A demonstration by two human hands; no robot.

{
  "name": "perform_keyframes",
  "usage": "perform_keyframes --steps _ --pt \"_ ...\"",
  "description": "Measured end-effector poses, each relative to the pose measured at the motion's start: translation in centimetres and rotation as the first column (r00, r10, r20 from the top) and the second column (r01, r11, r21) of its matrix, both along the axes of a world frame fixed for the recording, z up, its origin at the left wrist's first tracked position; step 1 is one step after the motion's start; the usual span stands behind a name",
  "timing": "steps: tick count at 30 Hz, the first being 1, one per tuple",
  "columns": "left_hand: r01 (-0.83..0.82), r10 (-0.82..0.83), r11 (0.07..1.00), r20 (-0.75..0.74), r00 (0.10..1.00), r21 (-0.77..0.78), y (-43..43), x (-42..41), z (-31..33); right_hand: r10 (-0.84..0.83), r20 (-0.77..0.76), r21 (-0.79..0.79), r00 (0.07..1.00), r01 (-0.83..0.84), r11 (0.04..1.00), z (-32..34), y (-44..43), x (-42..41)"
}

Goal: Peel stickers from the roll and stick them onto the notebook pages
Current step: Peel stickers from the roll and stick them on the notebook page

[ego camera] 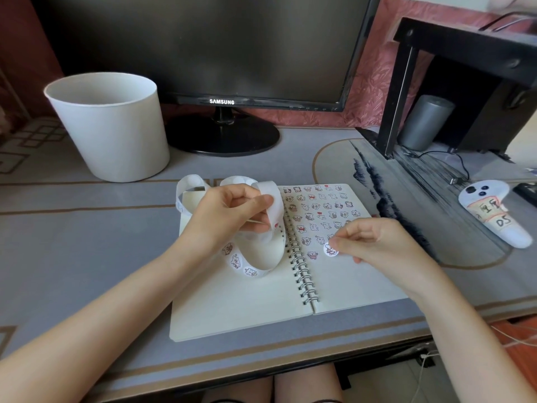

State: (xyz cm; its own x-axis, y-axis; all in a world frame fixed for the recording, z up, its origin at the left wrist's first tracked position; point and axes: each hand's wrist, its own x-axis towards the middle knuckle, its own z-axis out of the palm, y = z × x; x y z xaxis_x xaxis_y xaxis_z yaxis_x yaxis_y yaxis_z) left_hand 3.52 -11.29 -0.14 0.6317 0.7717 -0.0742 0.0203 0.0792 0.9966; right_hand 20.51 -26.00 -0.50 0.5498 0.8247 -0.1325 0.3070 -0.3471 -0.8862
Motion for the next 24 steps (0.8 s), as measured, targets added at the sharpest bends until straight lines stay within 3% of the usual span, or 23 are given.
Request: perform_keyframes --steps 24 --pt "0.012 -0.013 1.000 0.016 1.000 0.005 -0.07 -0.11 0.12 -0.016 0.056 0.030 0.998 0.014 0.999 -0.41 0.23 -0.49"
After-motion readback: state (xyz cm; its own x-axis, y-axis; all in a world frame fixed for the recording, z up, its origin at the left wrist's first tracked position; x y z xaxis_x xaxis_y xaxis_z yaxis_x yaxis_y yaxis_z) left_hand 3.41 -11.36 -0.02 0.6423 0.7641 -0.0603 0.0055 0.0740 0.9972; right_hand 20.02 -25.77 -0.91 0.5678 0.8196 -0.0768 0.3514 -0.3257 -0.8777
